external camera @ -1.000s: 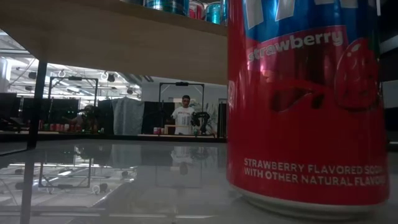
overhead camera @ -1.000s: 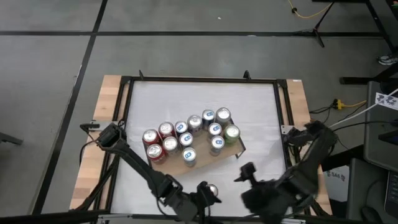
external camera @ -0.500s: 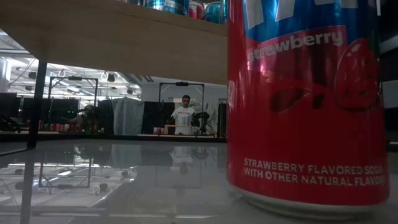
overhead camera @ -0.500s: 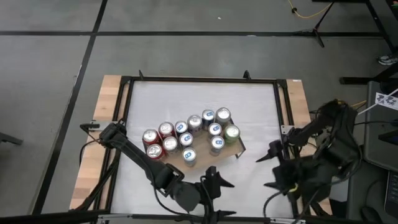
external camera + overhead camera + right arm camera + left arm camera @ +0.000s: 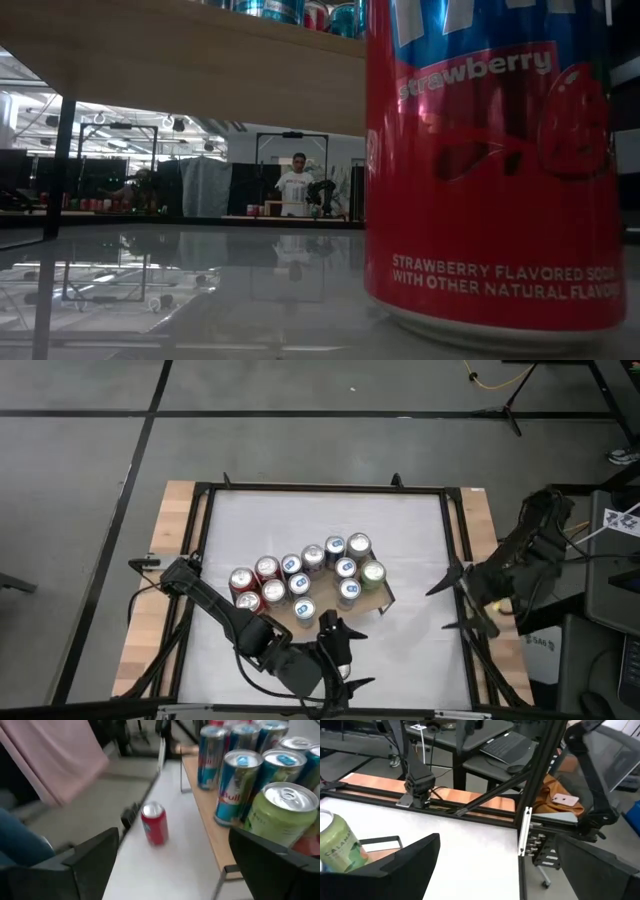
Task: Place canned beverage on shelf
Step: Put the red soda can on the shelf
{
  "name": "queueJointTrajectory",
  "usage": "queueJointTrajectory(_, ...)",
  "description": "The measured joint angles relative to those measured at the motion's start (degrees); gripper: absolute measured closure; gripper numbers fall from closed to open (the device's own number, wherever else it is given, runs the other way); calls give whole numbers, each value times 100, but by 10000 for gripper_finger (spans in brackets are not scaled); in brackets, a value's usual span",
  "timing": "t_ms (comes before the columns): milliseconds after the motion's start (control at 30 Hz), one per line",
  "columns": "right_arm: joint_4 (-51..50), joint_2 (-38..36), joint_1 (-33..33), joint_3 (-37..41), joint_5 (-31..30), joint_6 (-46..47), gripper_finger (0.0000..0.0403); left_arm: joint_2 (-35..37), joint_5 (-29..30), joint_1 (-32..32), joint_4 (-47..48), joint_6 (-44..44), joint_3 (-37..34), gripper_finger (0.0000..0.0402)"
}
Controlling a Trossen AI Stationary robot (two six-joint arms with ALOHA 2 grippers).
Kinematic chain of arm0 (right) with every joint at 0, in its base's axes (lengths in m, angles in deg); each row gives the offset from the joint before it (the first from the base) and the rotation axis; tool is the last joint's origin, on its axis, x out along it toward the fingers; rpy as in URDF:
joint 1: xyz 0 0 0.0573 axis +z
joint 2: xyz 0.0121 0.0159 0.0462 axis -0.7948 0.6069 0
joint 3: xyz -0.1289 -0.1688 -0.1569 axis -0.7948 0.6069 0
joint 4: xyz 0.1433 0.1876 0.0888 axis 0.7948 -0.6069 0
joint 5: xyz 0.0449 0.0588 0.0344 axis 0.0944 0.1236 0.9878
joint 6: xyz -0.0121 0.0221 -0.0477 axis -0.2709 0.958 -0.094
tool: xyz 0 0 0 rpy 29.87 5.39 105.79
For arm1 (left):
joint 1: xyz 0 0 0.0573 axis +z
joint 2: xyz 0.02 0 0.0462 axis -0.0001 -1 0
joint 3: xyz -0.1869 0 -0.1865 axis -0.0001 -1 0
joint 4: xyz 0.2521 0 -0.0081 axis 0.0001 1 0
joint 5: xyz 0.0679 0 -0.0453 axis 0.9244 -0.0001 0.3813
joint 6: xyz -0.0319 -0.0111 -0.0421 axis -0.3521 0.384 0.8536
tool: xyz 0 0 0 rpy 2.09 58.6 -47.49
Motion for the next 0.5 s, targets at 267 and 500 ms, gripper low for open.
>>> queueJointTrajectory(267, 1527, -2263, 0, 1991, -2, -198, 35, 0, 7, 53, 239, 0, 2, 15)
queueJointTrajectory(500, 2807, -3678, 0, 3102, -121, -1190, 35, 0, 4, 142, 230, 0, 2, 15)
